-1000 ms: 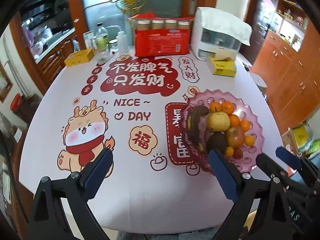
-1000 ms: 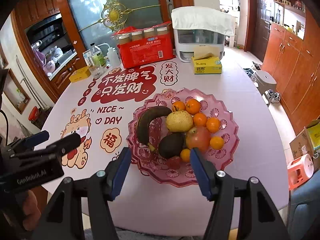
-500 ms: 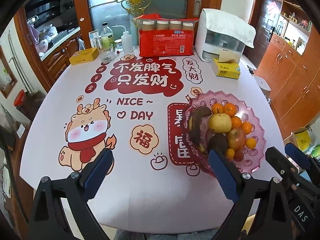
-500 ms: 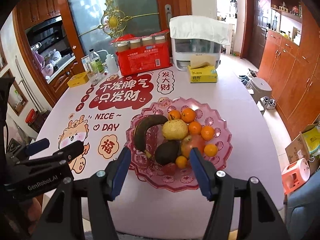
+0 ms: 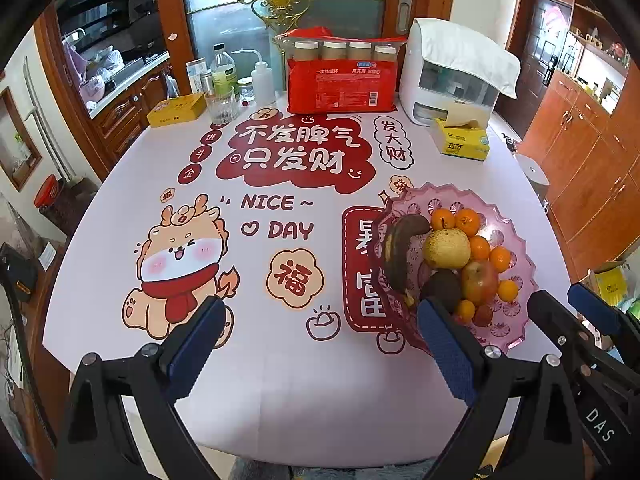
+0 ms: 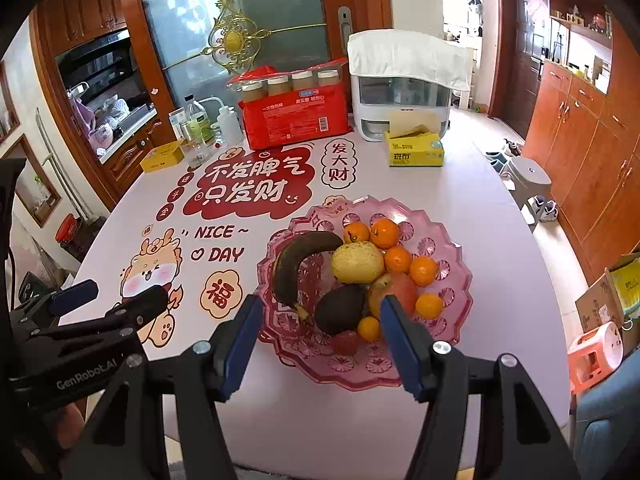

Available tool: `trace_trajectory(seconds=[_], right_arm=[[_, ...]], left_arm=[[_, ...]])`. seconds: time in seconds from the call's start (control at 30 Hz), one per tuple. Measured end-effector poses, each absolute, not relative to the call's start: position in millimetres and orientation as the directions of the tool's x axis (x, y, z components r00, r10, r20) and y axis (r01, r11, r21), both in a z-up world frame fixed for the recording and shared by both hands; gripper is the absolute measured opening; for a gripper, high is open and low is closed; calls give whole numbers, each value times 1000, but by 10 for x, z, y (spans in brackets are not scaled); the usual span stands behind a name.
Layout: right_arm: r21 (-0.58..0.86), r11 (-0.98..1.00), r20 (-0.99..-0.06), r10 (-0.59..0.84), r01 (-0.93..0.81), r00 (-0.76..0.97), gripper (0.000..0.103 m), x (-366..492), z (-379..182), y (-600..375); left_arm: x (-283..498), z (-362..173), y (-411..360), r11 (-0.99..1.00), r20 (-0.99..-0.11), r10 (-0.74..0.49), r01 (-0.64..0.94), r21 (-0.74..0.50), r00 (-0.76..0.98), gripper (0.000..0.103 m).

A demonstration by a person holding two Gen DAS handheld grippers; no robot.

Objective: Organize fruits

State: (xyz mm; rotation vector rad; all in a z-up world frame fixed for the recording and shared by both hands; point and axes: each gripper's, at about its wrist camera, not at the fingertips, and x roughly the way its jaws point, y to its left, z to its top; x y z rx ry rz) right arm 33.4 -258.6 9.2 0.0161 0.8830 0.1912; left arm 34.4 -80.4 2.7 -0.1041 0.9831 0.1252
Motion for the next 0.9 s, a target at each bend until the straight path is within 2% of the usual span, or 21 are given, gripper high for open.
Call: trace_trajectory(seconds=[0.9], right_arm=[[91, 982, -768, 176, -167, 616, 62, 366, 93, -2551]], left_arm=[[374, -26, -856, 989, -845, 54, -147, -30, 532, 96]])
